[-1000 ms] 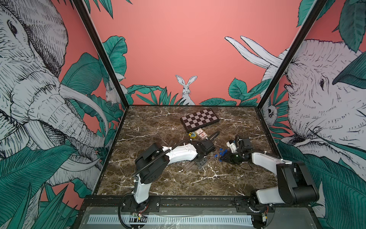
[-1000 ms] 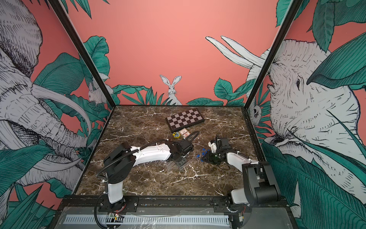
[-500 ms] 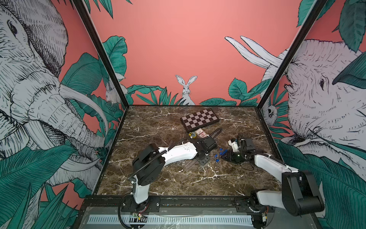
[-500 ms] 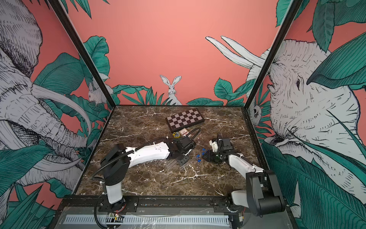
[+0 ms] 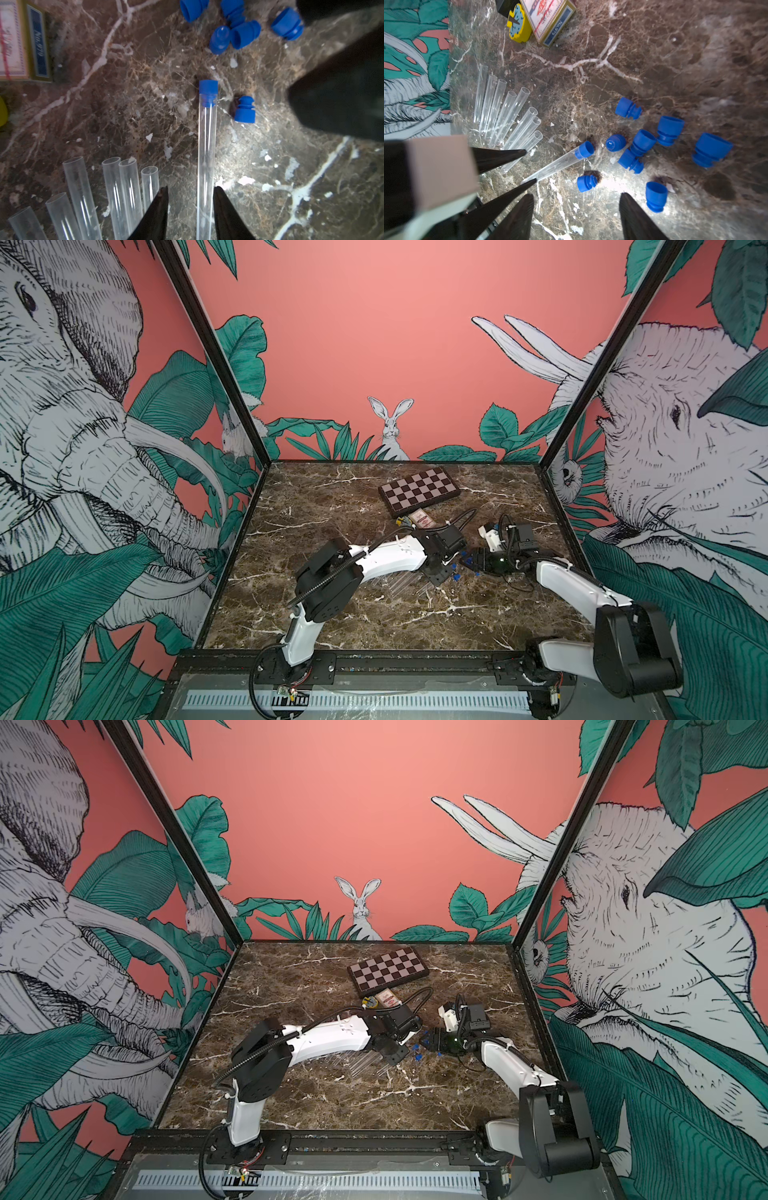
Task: Remove stoppers from test tubes
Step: Pick up the test tube at the center of the board.
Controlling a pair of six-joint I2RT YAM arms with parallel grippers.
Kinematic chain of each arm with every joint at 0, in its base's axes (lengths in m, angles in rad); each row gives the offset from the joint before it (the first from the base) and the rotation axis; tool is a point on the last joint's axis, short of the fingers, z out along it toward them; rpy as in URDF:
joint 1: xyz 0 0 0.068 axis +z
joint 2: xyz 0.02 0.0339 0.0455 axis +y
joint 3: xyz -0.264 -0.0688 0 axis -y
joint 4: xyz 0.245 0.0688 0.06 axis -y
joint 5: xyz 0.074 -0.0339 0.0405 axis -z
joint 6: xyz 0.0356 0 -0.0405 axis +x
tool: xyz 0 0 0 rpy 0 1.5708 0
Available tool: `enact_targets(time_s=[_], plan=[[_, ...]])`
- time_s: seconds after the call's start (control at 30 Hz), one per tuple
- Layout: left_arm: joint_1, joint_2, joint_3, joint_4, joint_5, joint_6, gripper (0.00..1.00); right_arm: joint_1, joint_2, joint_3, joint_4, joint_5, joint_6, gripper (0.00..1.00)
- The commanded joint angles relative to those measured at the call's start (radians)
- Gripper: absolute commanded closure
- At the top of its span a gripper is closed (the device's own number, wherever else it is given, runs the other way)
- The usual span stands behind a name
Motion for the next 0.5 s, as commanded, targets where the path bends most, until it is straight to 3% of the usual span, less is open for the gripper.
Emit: enact_targets(time_s=[0.0, 0.47], plan=[[-0.008, 0.005, 0.036, -0.025, 0.021, -0.001, 0.62, -0.014, 0.0, -0.015, 0.007, -0.019, -0.011, 0.32], [-0.012, 0.073, 0.072, -0.038, 0.03, -0.007, 0.62, -0.086, -0.02, -0.034, -0.002, -0.019, -0.028, 0.31]])
